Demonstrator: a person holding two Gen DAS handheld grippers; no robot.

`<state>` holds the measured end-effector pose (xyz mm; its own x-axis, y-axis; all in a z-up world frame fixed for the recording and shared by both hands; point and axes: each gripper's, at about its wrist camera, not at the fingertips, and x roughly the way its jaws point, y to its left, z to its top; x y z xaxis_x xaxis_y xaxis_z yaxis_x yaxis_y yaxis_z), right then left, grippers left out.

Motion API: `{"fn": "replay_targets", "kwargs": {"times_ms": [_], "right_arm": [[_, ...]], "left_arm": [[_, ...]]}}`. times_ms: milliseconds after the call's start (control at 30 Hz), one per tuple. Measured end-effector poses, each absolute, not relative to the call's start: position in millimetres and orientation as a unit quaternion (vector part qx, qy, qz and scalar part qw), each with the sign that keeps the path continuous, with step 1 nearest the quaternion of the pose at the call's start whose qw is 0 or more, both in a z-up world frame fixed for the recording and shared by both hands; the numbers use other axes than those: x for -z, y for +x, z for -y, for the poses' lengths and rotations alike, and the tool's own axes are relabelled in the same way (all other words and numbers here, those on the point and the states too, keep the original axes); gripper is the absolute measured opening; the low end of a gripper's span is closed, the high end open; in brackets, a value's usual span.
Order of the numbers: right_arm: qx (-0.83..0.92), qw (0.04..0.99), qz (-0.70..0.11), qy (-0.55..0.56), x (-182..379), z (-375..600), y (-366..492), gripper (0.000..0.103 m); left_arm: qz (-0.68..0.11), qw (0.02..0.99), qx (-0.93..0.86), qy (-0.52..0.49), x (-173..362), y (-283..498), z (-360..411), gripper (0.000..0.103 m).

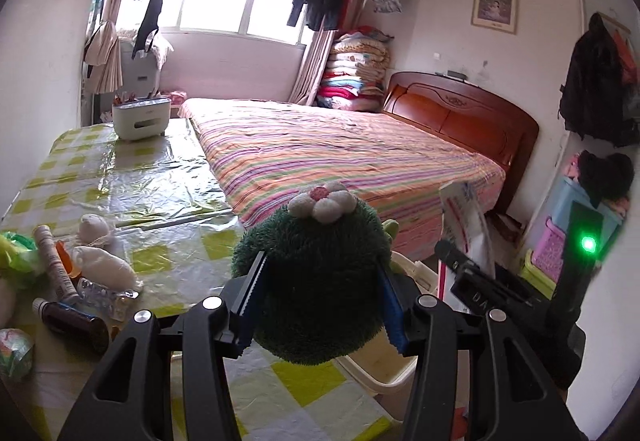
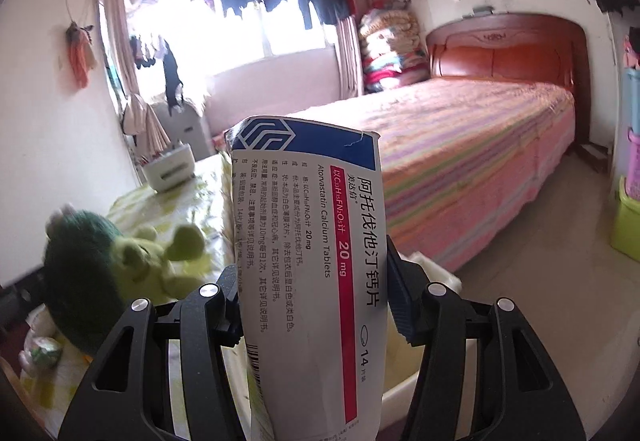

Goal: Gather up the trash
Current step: 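Carry both items to the cream bin and release them inside with both grippers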

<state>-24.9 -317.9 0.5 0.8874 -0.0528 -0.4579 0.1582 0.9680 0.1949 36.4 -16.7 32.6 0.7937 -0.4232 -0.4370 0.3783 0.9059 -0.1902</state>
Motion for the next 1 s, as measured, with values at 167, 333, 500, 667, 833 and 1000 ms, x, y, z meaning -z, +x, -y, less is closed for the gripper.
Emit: {"fn": "replay_targets", "kwargs": {"times_ms": [167,333,500,667,833,1000], "right_arm": [[0.050,0.963,-0.236,0.121,5,324,-19,0.054],[0.044,0.960,-0.242,0.133,8,329,-18,0.054],[0.045,0.957,-0.247,0.141,12,337,-12,0.054],[0.042,0.950,-0.266,0.159,20,344,1,0.054],[0.043,0.944,-0.276,0.177,26,353,8,0.058],[0.045,0.940,-0.273,0.199,29,366,10,0.076]], "left_arm": [[-0.247,0.947,0.204,-0.035,-27,37,27,0.050],[-0.255,0.945,0.204,-0.024,-20,36,35,0.050],[-0.263,0.942,0.208,-0.022,-14,38,43,0.050],[-0.264,0.941,0.211,-0.021,-11,41,50,0.050],[-0.266,0.939,0.215,-0.016,-10,44,58,0.050],[-0.270,0.938,0.217,-0.013,-6,47,63,0.050]]}}
